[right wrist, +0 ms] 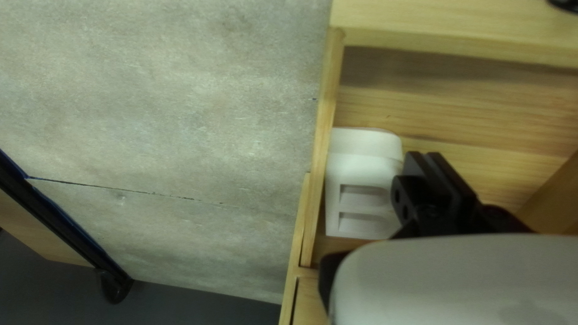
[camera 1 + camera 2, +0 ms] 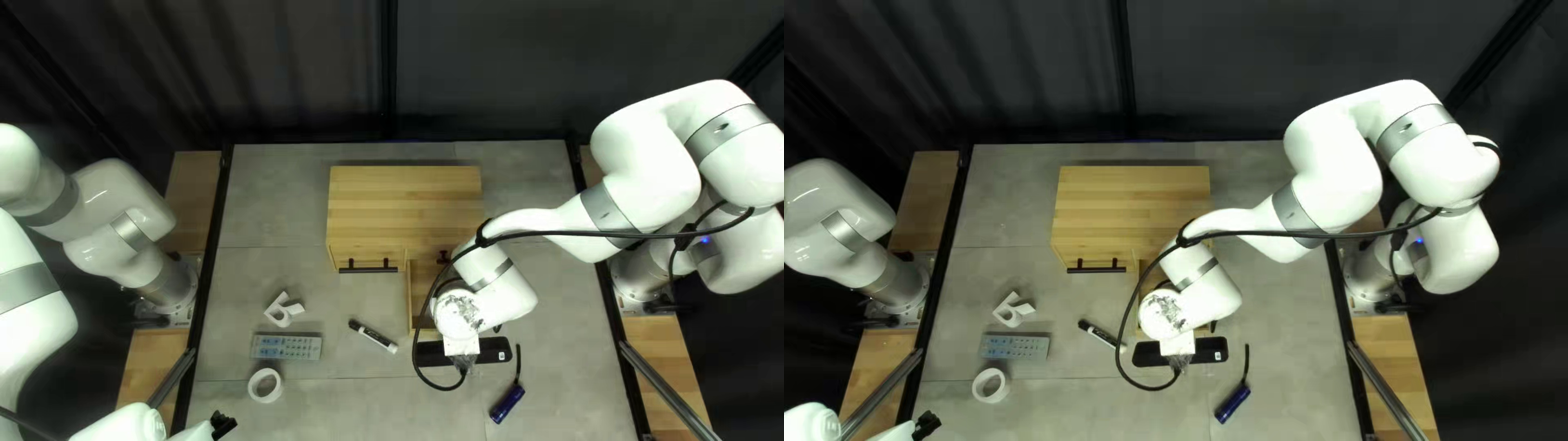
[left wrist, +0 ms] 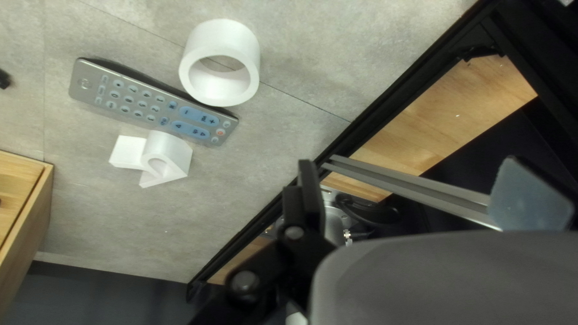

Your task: Open drawers and place objects into drawer and close

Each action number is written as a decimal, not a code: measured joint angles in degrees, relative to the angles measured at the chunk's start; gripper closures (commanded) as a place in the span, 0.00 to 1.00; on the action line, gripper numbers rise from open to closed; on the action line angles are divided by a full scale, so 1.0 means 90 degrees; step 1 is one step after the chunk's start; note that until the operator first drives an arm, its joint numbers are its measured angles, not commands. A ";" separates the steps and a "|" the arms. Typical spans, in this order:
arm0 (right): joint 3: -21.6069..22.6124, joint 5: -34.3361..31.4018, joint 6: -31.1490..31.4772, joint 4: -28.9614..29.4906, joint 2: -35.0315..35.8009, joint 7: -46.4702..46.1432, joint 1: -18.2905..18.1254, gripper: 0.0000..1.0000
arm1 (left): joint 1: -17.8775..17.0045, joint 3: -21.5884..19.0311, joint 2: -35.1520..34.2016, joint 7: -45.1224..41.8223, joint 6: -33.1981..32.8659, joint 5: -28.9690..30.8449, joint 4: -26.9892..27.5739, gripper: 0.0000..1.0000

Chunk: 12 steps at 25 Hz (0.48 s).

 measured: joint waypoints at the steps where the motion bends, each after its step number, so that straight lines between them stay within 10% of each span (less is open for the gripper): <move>1: -0.0004 -0.0009 -0.0008 -0.0019 -0.0004 0.0011 0.0000 0.98 | 0.0000 0.0000 0.0000 0.0000 0.0000 0.0000 0.0000 0.00; 12: -0.0062 -0.0137 0.0111 -0.0028 -0.0043 0.0079 0.0010 0.98 | 0.0000 0.0000 0.0000 0.0000 0.0000 0.0000 0.0000 0.00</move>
